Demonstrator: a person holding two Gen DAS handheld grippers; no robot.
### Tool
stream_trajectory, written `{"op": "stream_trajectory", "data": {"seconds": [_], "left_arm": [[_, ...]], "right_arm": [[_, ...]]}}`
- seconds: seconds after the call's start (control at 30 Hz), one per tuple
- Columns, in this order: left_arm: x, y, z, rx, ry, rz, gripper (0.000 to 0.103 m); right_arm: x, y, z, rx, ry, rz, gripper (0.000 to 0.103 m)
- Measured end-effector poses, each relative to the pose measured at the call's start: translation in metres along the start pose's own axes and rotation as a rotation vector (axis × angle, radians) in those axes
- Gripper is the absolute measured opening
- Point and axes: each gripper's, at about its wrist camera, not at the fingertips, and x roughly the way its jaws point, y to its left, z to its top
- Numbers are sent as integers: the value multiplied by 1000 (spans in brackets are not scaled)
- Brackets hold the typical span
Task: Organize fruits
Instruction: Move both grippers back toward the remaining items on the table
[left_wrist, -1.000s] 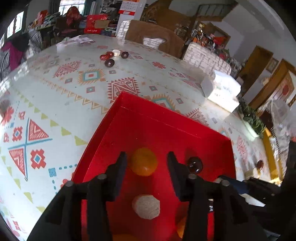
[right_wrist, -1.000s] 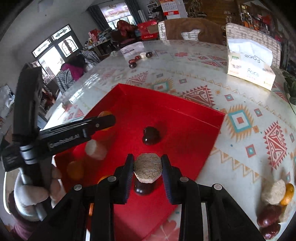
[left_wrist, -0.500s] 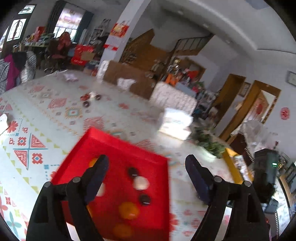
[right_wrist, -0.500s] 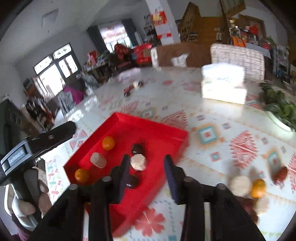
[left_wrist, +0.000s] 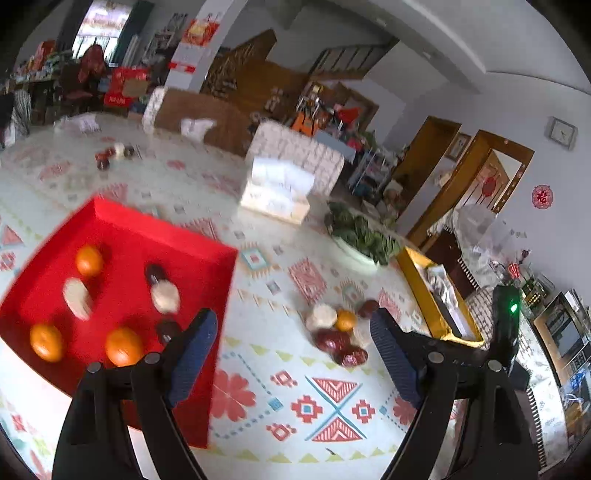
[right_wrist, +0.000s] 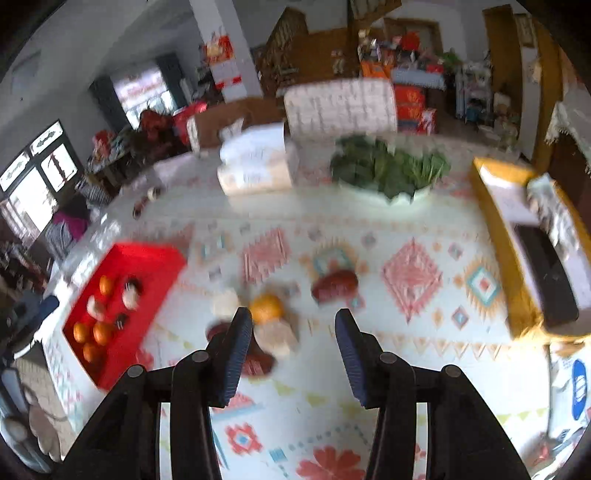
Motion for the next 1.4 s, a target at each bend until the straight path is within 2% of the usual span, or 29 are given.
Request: {"op": "stream_trajectory", "data": {"seconds": [0.13,0.3,0.4,0.47,0.6,0.8,0.83,0.87,0.9,1.07,1.23,1.3,1.4], "left_arm": [[6,-3,-8,1,25,27,84],[5,-5,-10,1,28,54,84],[5,-5,-9,1,28,64,84],[7,-3,-9,-2,28,69,84],[16,2,-8,-24,42,72,84],[30,-4,-12,-11,83,64,84],[33,-5,-12,-8,88,63,84],[37,-7,-11,-1,96,61,84],[40,-9,-11,6,101,61,84],[68,-25,-13,81,160,64,84],[113,-42,-21,172,231,59,84],[130,-52,-24,227,252,49,84],[153,-66,-29,330,278,72,84]], "right_arm": [[30,6,-18,-30,65,59,51],[53,12,-26,-18,85,104,50],[57,21,-31,-41,107,199,41],[49,33,-36,-94,111,266,41],[38,53,-39,-203,62,201,41],[70,65,-41,-230,106,157,41],[69,66,-42,-233,92,157,41],[68,66,-43,-228,97,169,40],[67,65,-43,-217,106,191,33],[50,38,-44,-113,88,199,32],[24,-16,-38,60,-4,181,31],[21,-34,-36,120,-18,188,31],[21,-44,-35,153,-19,186,31]]}}
